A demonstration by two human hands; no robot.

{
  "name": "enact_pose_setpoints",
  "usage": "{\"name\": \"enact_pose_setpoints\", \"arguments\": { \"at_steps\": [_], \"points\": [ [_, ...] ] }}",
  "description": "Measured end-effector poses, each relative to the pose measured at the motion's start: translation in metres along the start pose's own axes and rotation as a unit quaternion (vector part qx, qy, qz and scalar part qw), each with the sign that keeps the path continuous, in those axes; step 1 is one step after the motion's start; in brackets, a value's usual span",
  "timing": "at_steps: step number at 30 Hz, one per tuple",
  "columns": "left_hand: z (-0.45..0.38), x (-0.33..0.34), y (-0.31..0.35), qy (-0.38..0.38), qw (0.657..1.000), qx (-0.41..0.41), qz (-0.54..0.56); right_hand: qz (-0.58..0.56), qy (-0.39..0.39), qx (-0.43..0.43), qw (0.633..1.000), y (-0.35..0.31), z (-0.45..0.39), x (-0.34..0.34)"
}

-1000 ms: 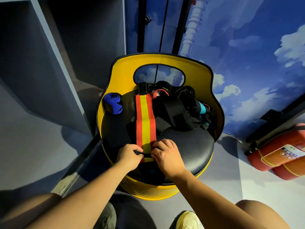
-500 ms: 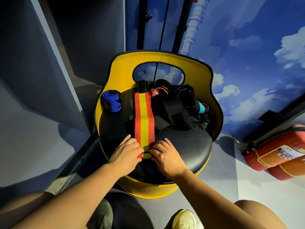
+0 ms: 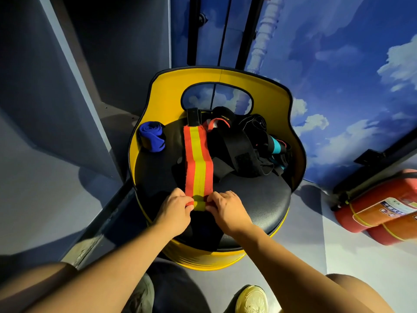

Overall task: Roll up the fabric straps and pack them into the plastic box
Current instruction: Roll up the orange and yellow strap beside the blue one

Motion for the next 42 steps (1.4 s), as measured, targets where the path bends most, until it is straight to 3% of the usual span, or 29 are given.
{"name": "enact_pose_setpoints", "arguments": {
  "at_steps": [5,11,15,19,24,32,42],
  "points": [
    [-0.011,-0.008,0.004,0.024,0.995,-0.064,0.071,-0.037,0.018,0.07,0.997,0.0,-0.01,0.006],
    [-0.018,-0.009,0.006,0.047,0.998,-0.045,0.011,0.023,0.105,-0.008,0.994,-0.004,-0.015,0.005],
    [-0.023,-0.011,-0.005,0.041,0.998,0.029,-0.03,-0.017,0.054,-0.059,0.997,0.005,-0.008,0.008],
    [-0.024,-0.015,-0.013,-0.01,0.995,0.074,-0.062,-0.033,0.03,-0.024,0.999,0.007,-0.004,0.013],
    [-0.023,-0.013,-0.011,-0.019,0.995,0.065,-0.079,0.027,0.043,-0.024,0.998,0.005,-0.01,0.005],
    [-0.001,-0.016,-0.006,0.006,0.999,0.053,-0.004,-0.101,0.02,0.007,0.995,0.0,0.002,0.0],
    [-0.008,-0.01,-0.004,-0.016,0.996,-0.048,0.079,-0.171,-0.007,0.047,0.984,-0.001,-0.003,-0.002]
  ]
}}
Point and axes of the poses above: each hand's wrist, its own z-axis away from the middle knuckle, its own x-axis out of the palm, y = z × x, the point moved 1 cm from there along -z, towards the middle knuckle, and after that the axes turned 9 degrees about -y, right-handed, at the moved point
